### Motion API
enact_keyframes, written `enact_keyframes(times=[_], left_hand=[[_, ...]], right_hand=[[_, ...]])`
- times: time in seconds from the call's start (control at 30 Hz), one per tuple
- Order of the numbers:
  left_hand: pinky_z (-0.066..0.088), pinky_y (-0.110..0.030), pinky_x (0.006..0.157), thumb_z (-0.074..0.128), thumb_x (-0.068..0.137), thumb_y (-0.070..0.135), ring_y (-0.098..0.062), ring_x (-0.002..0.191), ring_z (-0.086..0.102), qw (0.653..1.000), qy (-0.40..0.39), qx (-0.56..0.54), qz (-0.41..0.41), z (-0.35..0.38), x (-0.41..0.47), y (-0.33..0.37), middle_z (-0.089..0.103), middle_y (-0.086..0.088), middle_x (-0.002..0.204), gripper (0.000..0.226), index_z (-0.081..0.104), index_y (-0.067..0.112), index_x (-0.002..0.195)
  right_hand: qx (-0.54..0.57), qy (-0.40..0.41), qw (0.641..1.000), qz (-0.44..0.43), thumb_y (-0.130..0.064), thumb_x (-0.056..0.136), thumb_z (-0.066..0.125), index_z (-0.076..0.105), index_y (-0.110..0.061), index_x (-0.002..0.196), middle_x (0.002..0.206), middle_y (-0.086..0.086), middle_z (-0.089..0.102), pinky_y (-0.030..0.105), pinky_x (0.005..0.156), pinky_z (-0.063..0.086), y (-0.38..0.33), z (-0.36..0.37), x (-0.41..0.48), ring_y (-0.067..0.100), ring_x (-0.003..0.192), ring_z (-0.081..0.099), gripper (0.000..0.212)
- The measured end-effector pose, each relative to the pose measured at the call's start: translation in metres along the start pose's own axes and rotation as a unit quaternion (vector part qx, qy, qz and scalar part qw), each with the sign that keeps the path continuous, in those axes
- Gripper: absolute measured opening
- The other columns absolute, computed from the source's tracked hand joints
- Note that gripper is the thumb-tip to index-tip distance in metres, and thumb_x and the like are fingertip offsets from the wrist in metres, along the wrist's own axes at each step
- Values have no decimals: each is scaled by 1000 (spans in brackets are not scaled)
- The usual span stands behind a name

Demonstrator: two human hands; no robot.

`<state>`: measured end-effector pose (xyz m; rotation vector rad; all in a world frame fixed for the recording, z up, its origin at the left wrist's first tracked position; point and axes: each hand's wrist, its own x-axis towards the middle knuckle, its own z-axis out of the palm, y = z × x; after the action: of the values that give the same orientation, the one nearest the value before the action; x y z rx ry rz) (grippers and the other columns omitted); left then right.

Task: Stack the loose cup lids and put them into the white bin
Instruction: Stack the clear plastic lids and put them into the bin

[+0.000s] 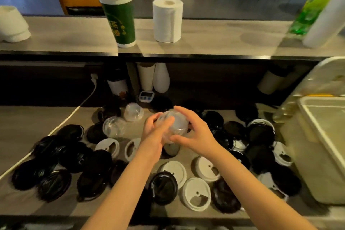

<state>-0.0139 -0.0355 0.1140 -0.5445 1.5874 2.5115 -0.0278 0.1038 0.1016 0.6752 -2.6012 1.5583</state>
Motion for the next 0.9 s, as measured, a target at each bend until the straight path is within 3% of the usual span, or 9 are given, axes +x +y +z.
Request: enact_keyframes(times=[0.17, 0.3, 0.43, 0.53, 0.6, 0.67, 0.77, 0.83, 0.9], left_hand=[[53, -22, 62, 56, 89, 10, -16, 87, 63, 996, -51, 73, 13, 74, -10, -26, 60, -11, 108, 37, 47, 6, 125], [50, -28, 71, 62, 86, 14, -18, 99, 60, 990, -105, 86, -23, 137, -19, -45, 56, -9, 116, 51, 38, 13, 131], [50, -32, 73, 65, 67, 33, -21, 102, 61, 976, -173, 120, -46, 196, -27, -63, 57, -11, 119, 59, 46, 17, 120], [50, -31, 72, 64, 64, 43, -20, 98, 61, 961, -202, 183, -52, 235, -32, -78, 59, -10, 118, 54, 49, 21, 111], [51, -30, 73, 65, 73, 45, -19, 98, 62, 951, -220, 215, -42, 260, -32, -89, 59, -8, 116, 47, 50, 21, 111], [53, -33, 82, 56, 88, 42, -19, 102, 61, 940, -233, 247, -30, 286, -31, -100, 59, -7, 117, 35, 50, 20, 115], [48, -37, 90, 42, 93, 51, -19, 107, 58, 931, -237, 278, -14, 322, -22, -116, 61, -2, 116, 38, 55, 24, 117], [43, -33, 87, 38, 93, 53, -18, 109, 55, 926, -215, 310, 14, 340, -13, -130, 61, 1, 116, 46, 56, 22, 121], [38, -26, 85, 44, 96, 42, -12, 108, 52, 911, -186, 364, 56, 351, -7, -142, 54, 7, 115, 41, 51, 18, 128]], right_hand=[[-46, 2, 999, 12, -42, 72, 75, 29, -38, 139, 135, -25, 38, 11, 101, 34, 11, -79, -42, -8, 126, 37, 81], [-92, 18, 995, 25, -29, 68, 84, 21, -41, 140, 138, -20, 34, 5, 102, 27, 26, -143, -75, -9, 129, 32, 96], [-127, 59, 990, 30, -30, 67, 84, 22, -39, 139, 133, -32, 29, -1, 98, 23, 43, -197, -102, -22, 122, 27, 96], [-129, 82, 987, 38, -35, 68, 81, 25, -39, 140, 133, -34, 31, 2, 99, 26, 58, -234, -120, -17, 123, 33, 91], [-121, 98, 987, 47, -34, 68, 81, 28, -35, 140, 134, -29, 35, 4, 98, 28, 69, -257, -130, -14, 123, 36, 89], [-113, 120, 985, 54, -34, 67, 80, 31, -31, 139, 134, -23, 40, 4, 97, 29, 81, -278, -139, -12, 123, 38, 87], [-92, 162, 980, 77, -44, 63, 76, 33, -33, 137, 134, -15, 46, 6, 95, 33, 98, -309, -150, -5, 120, 43, 86], [-72, 183, 975, 104, -37, 63, 79, 32, -37, 135, 134, -16, 44, 13, 98, 35, 113, -330, -154, -2, 121, 42, 86], [-73, 202, 968, 129, -19, 65, 84, 34, -30, 138, 134, -14, 42, 20, 100, 34, 136, -349, -155, 1, 122, 39, 89]])
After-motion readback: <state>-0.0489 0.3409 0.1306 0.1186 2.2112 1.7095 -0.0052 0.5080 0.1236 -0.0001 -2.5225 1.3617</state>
